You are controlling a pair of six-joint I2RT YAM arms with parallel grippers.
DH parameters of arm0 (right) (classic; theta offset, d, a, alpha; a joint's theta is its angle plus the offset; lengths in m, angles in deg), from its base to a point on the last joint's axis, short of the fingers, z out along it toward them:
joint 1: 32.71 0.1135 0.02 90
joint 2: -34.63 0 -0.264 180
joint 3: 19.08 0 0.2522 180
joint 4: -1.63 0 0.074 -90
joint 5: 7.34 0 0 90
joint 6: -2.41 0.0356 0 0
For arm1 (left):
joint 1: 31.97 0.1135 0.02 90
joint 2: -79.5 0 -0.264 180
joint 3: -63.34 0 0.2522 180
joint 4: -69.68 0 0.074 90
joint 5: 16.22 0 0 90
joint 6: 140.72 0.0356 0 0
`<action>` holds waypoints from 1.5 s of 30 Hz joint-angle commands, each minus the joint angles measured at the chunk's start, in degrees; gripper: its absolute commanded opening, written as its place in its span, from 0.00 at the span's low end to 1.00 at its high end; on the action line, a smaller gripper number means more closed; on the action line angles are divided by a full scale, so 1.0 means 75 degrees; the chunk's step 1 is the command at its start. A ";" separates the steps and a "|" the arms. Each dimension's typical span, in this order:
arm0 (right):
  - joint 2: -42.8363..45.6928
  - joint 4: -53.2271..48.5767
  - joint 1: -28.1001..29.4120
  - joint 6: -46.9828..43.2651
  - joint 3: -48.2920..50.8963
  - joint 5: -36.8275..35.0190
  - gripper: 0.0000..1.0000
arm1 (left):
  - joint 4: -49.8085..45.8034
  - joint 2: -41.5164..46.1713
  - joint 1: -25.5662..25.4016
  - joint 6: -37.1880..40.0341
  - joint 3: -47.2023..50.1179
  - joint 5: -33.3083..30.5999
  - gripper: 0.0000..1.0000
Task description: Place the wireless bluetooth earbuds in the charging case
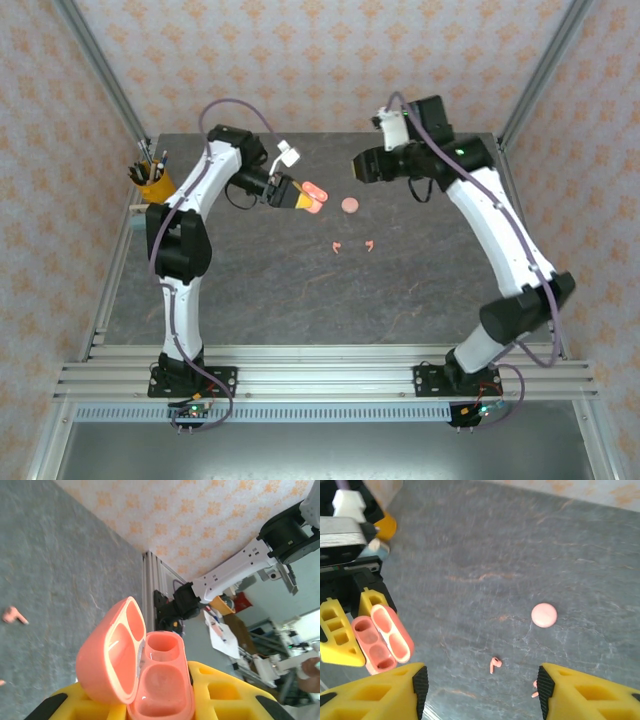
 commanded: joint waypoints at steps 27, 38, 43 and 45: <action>0.2392 0.0798 -0.0169 0.3610 0.2017 -0.3680 0.66 | 0.5354 -0.0388 -0.2293 -0.8633 -0.2580 -0.5772 0.00; 0.3081 0.0586 -0.0192 0.3595 0.2304 -0.4067 0.70 | 0.8371 0.1178 -0.2374 -0.8406 -0.0214 -0.7586 0.00; 0.3204 0.0818 -0.0184 0.3847 0.2935 -0.3887 0.70 | 1.1878 0.3097 -0.2628 -0.7080 0.3534 -0.8839 0.00; 0.3246 0.1016 -0.0192 0.3986 0.3267 -0.3733 0.70 | 1.3341 0.3714 -0.2745 -0.6690 0.5024 -0.9664 0.00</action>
